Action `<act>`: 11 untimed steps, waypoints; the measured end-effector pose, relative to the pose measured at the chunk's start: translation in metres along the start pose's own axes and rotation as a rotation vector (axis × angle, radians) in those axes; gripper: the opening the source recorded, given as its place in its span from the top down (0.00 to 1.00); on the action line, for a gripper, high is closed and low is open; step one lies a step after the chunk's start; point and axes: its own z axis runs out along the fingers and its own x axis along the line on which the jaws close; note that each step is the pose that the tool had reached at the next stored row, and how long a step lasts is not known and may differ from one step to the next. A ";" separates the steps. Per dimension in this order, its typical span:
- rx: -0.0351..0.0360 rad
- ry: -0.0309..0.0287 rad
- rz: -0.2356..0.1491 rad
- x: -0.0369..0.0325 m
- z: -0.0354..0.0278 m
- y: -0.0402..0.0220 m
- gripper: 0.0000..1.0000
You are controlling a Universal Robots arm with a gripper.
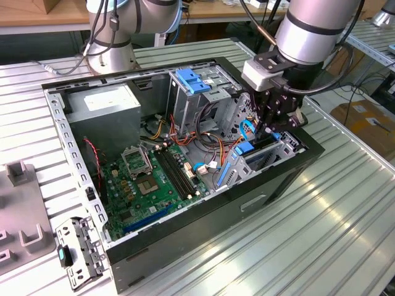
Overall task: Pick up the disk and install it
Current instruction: 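Insert the second disk wire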
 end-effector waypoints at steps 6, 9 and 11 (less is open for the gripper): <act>-0.0003 -0.0093 0.001 0.0024 0.0031 0.0002 0.84; -0.0005 -0.0124 0.001 0.0038 0.0061 0.0006 0.84; -0.0007 -0.0140 0.002 0.0047 0.0087 0.0009 0.84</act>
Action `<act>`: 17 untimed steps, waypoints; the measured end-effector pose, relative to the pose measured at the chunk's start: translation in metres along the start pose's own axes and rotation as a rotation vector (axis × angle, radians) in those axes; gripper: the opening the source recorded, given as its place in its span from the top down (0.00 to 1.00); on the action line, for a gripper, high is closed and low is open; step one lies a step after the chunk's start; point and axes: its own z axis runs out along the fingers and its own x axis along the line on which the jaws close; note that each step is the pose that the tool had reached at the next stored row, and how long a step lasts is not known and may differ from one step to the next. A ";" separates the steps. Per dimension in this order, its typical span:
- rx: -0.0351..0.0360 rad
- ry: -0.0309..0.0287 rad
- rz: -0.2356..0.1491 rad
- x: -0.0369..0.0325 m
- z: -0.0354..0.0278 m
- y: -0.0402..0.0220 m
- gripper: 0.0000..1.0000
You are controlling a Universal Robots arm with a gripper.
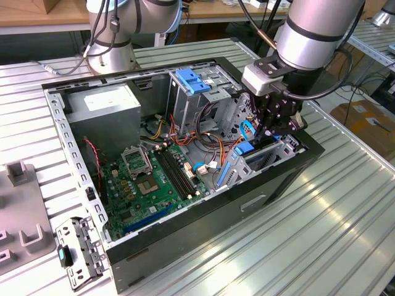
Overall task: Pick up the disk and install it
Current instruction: 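Insert the second disk wire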
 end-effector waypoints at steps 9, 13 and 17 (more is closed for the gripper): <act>0.0003 -0.0020 0.000 0.0002 -0.0134 -0.0017 0.76; 0.0002 -0.0018 0.000 0.0002 -0.0223 -0.0026 0.76; 0.0002 -0.0018 0.000 0.0002 -0.0223 -0.0026 0.89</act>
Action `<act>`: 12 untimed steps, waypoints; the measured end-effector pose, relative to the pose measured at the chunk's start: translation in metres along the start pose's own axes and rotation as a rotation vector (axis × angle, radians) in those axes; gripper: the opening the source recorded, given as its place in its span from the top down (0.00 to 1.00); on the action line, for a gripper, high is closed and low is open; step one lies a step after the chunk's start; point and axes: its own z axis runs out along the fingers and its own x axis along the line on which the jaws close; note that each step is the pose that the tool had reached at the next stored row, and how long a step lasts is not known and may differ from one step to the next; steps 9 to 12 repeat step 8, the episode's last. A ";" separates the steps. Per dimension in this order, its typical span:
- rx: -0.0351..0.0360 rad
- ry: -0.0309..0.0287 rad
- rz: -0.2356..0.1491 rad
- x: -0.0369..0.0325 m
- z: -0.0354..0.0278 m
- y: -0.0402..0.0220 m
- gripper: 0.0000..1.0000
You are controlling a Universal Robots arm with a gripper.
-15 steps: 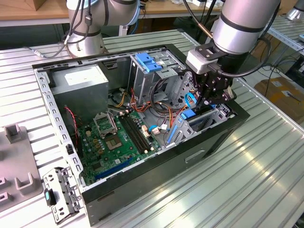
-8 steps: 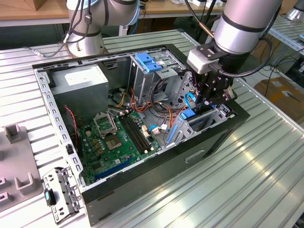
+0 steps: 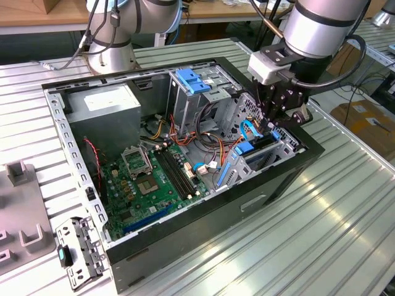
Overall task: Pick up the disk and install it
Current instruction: 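Insert the second disk wire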
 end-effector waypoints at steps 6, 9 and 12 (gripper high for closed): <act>0.0000 0.0003 0.000 0.0000 -0.0001 0.0000 0.89; 0.0000 0.0003 0.000 0.0000 0.0000 0.0000 0.89; 0.0000 0.0003 0.000 0.0000 0.0000 0.0000 0.89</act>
